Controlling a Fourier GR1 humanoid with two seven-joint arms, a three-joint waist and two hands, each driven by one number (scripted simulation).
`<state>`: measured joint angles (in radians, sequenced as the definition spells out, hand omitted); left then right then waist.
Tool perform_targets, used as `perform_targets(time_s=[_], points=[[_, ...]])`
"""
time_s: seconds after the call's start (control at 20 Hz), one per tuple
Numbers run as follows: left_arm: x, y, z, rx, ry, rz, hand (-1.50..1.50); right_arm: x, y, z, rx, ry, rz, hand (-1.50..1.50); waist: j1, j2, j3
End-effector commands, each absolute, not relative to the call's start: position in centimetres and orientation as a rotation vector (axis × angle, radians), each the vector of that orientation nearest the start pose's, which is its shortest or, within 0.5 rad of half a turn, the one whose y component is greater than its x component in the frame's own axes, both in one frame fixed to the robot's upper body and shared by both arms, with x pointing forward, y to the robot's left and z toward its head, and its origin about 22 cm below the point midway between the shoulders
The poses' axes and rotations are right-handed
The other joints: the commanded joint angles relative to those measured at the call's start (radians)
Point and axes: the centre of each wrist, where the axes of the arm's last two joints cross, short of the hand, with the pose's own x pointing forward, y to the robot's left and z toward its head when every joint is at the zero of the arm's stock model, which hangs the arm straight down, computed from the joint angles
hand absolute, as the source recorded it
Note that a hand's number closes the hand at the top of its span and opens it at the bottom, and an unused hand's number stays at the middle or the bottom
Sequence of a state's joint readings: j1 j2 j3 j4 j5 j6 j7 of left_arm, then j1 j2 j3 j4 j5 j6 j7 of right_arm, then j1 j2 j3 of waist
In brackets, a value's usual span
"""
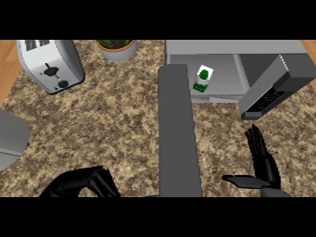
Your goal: Pick up the milk, place it into the microwave and close the microwave
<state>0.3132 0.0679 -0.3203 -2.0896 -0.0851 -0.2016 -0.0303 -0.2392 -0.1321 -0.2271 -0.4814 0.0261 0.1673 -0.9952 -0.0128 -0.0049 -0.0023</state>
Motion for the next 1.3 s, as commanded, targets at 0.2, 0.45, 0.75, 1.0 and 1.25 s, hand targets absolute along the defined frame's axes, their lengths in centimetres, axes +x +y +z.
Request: perform_targets(time_s=[0.2, 0.45, 0.75, 1.0, 1.25], points=[[19.0, 16.9, 6.8, -0.301, -1.764, -0.517, 1.5, 17.5, -32.3, -16.1, 0.045, -1.779, -0.089, -1.5, 0.004, 0.004, 0.002], [19.9, 13.7, 6.0, -0.388, -1.69, -0.667, 1.5, 12.8, -33.1, -15.7, 0.038, -1.795, -0.067, -1.5, -0.006, 0.003, 0.002], [21.0, 9.3, 3.7, -0.494, -1.559, -0.792, 1.5, 13.1, -33.0, -13.9, 0.054, -1.821, -0.079, -1.5, -0.004, 0.004, 0.001], [22.9, 6.4, 1.8, -0.429, -1.637, -0.914, 1.5, 10.7, -36.9, -12.2, 0.059, -1.83, -0.046, -1.5, -0.012, 0.006, 0.001], [22.1, 2.8, 0.4, -0.408, -1.582, -0.975, 1.5, 10.5, -36.4, -10.4, 0.135, -1.897, -0.019, -1.5, -0.039, 0.007, 0.001]])
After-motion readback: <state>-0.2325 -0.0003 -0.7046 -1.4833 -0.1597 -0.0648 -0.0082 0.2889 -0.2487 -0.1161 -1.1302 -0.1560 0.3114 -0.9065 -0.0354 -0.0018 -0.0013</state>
